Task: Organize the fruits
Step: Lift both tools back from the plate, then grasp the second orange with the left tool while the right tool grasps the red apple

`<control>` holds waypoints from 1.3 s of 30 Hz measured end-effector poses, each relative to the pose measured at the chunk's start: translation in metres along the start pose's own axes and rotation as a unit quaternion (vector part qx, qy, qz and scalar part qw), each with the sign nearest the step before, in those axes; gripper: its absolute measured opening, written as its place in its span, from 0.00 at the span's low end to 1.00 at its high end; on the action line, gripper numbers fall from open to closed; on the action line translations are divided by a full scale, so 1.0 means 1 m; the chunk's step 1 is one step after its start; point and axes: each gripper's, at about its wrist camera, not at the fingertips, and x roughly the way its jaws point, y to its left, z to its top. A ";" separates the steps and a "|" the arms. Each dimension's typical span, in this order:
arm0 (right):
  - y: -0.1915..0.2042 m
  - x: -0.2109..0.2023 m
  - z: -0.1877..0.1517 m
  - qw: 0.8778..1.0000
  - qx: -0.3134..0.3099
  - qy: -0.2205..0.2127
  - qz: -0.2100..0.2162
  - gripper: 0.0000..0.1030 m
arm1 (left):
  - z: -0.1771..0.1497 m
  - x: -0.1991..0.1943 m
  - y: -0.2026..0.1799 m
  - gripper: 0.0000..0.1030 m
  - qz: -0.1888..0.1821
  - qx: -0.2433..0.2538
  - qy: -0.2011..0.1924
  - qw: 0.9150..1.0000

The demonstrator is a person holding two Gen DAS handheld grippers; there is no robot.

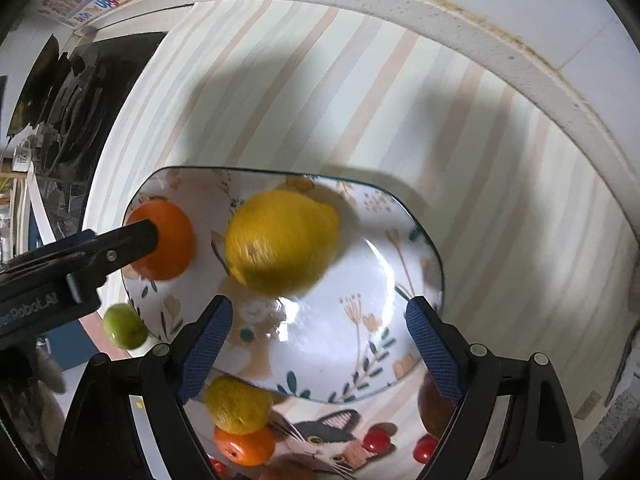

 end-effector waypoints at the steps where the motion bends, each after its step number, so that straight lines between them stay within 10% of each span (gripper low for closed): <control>1: 0.002 -0.001 -0.006 1.000 -0.001 -0.003 0.001 0.88 | -0.005 -0.006 0.000 0.92 0.005 0.001 -0.009 1.000; 39: 0.005 -0.176 -0.204 0.983 -0.034 -0.179 0.030 0.88 | -0.218 -0.167 -0.031 0.92 0.014 0.017 -0.225 0.974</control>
